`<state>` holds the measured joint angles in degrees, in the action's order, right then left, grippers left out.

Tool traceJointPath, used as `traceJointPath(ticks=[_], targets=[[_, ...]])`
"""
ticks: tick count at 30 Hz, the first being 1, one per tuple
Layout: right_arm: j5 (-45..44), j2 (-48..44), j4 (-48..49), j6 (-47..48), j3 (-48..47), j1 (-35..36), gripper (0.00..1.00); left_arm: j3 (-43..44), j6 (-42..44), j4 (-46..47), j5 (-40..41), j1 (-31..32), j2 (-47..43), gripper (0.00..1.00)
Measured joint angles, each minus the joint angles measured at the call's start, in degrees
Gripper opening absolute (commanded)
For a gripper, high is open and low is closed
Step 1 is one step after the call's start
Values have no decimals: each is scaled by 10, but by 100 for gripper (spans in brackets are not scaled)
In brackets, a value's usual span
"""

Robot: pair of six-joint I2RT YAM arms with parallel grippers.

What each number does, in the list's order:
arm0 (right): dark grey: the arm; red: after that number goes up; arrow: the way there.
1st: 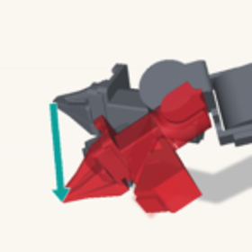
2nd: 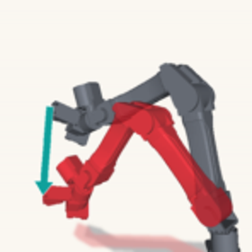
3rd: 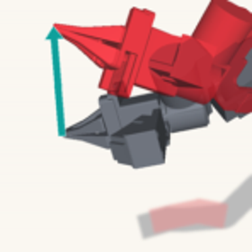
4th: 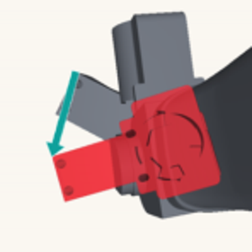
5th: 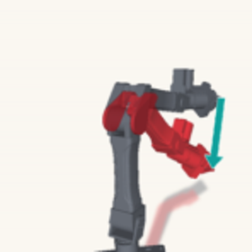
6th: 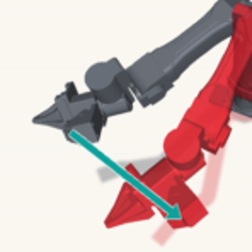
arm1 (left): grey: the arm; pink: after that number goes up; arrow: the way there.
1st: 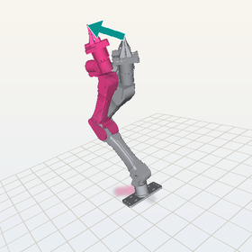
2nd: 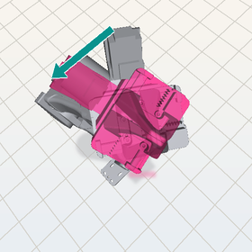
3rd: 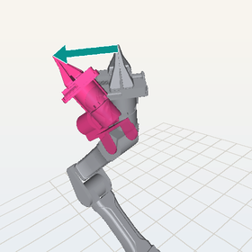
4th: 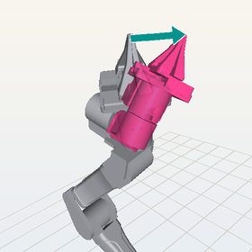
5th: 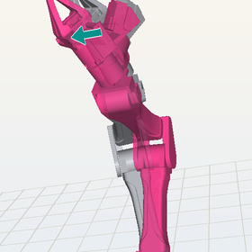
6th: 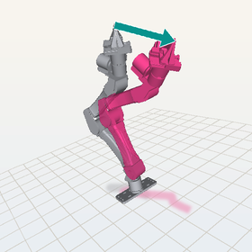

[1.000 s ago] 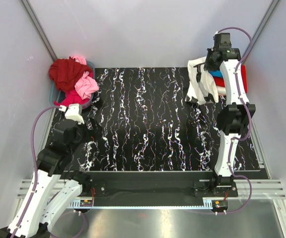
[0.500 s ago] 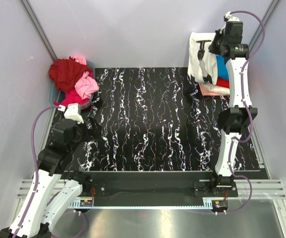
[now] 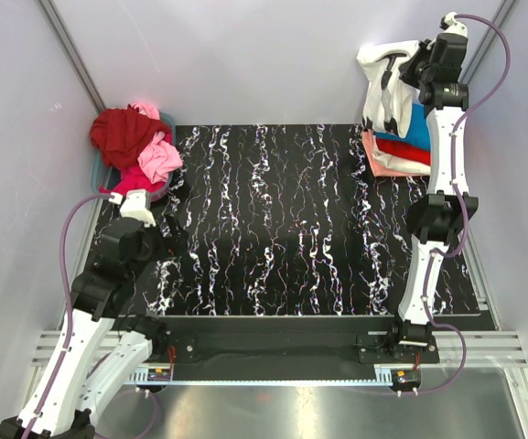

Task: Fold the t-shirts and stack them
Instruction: Neatly place the folded tshirt to the corner

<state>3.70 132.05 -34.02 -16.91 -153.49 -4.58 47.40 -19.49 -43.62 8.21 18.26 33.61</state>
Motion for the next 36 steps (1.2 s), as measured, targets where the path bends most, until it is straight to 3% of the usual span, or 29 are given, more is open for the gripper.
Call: traceJointPath(ticks=[12, 18, 19, 20, 21, 24, 27, 28, 36], targets=[[26, 4, 9, -26, 8, -27, 0, 0, 0, 0, 0, -2, 0, 99], [92, 33, 59, -82, 43, -103, 2, 0, 0, 0, 0, -2, 0, 99], [103, 42, 67, -92, 50, -117, 13, 0, 0, 0, 1, -2, 0, 99], [116, 55, 78, -110, 59, -136, 32, 0, 0, 0, 1, -2, 0, 99], [128, 70, 88, -131, 66, -155, 59, 0, 0, 0, 1, -2, 0, 99], [156, 118, 107, -146, 91, -207, 68, -1, 0, 0, 1, -2, 0, 99], [188, 133, 127, -146, 105, -215, 75, -2, 0, 0, 3, -2, 0, 99], [196, 132, 132, -158, 106, -214, 85, -2, 0, 0, 4, -2, 0, 99], [230, 110, 140, -186, 137, -217, 88, -2, 0, 0, 5, -2, -1, 99]])
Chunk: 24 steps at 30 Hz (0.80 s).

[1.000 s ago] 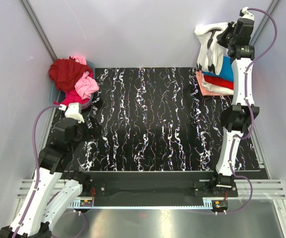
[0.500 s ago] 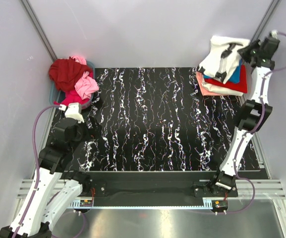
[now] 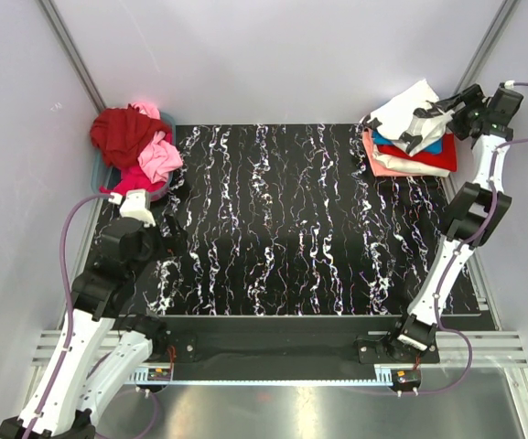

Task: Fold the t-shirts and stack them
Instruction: Neatly place the folded tshirt to the corner

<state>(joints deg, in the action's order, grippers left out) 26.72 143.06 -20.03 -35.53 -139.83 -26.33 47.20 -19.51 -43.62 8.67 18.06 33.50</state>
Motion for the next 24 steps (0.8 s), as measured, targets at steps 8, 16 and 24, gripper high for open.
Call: traceJointPath(ticks=[8, 16, 24], targets=[[-52, -105, -60, -14, 154, -2, 88, 0, 0, 0, 0, 0, -6, 99], [-118, -228, -41, -47, 352, 0, 87, 0, 0, 0, 0, 0, -13, 99], [-133, -233, -12, -81, 362, 48, 86, 0, 0, 0, 0, -2, -19, 99]])
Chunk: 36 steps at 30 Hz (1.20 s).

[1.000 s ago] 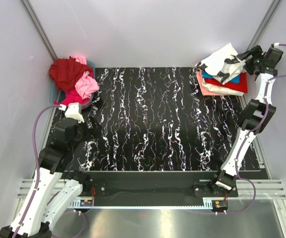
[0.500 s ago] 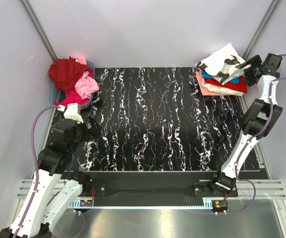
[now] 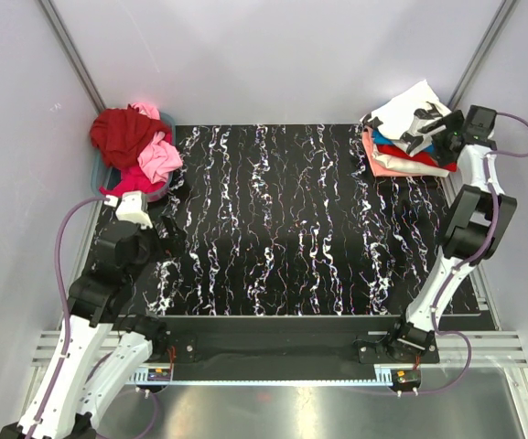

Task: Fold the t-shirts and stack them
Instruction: Neatly place the folded tshirt to the corner

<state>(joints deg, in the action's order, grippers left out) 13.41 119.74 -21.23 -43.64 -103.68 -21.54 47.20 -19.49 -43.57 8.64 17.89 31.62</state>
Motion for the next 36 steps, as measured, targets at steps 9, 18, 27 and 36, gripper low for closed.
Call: traceJointPath(ticks=[9, 18, 27, 36], targets=[[2, 10, 15, -6, -24, 25, 84, 0, 0, 0, 0, 0, -2, 99], [10, 25, 16, 0, -33, 25, 37, 0, 0, 0, 0, -1, -2, 99], [12, 62, 16, 3, -34, 30, 6, 0, 0, 0, 0, -1, -2, 99], [12, 62, 19, 3, -27, 31, 0, 0, 0, 0, 0, -1, -2, 99]])
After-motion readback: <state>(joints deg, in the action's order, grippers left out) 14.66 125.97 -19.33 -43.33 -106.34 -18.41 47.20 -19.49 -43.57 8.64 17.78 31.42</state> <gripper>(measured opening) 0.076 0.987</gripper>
